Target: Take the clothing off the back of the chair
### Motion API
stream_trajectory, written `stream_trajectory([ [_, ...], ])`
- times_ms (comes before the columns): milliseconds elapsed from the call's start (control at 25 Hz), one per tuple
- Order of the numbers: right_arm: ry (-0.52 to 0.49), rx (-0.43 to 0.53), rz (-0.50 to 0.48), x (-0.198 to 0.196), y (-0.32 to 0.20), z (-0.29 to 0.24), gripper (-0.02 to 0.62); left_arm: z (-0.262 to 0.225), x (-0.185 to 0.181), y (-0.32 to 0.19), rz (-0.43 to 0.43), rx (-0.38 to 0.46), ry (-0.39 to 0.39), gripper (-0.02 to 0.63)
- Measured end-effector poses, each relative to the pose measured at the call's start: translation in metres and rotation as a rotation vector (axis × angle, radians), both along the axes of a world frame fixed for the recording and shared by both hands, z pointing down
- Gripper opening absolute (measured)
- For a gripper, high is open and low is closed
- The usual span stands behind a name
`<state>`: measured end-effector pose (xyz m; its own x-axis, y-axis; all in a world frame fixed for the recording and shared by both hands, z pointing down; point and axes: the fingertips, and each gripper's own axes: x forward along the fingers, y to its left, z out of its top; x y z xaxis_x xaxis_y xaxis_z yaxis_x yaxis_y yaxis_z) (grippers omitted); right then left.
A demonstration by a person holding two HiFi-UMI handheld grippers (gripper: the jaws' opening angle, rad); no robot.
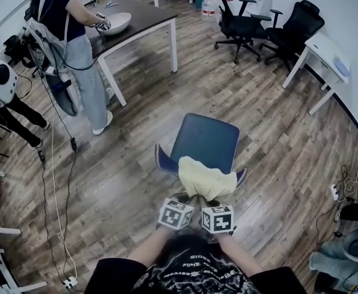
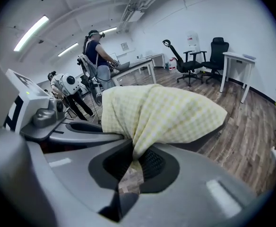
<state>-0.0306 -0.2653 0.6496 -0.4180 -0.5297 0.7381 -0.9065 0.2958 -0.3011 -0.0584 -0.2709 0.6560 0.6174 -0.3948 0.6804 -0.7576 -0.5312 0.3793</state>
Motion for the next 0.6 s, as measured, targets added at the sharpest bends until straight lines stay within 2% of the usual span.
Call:
stream_trajectory([
  [120, 0.003, -0.006, 0.009, -0.001, 0.007, 0.001, 0.032, 0.001, -0.001, 0.009, -0.003, -0.023, 0.025, 0.028],
  [320, 0.025, -0.019, 0.033, -0.001, 0.019, 0.007, 0.032, 0.006, 0.000, 0.024, 0.051, -0.035, 0.025, 0.028],
  [440, 0.024, -0.020, 0.051, -0.003, 0.029, 0.007, 0.032, 0.007, -0.002, 0.034, 0.053, -0.042, 0.050, 0.028],
  [600, 0.037, -0.044, 0.031, -0.001, 0.043, 0.012, 0.032, 0.012, 0.001, 0.050, 0.053, -0.060, 0.058, 0.028],
])
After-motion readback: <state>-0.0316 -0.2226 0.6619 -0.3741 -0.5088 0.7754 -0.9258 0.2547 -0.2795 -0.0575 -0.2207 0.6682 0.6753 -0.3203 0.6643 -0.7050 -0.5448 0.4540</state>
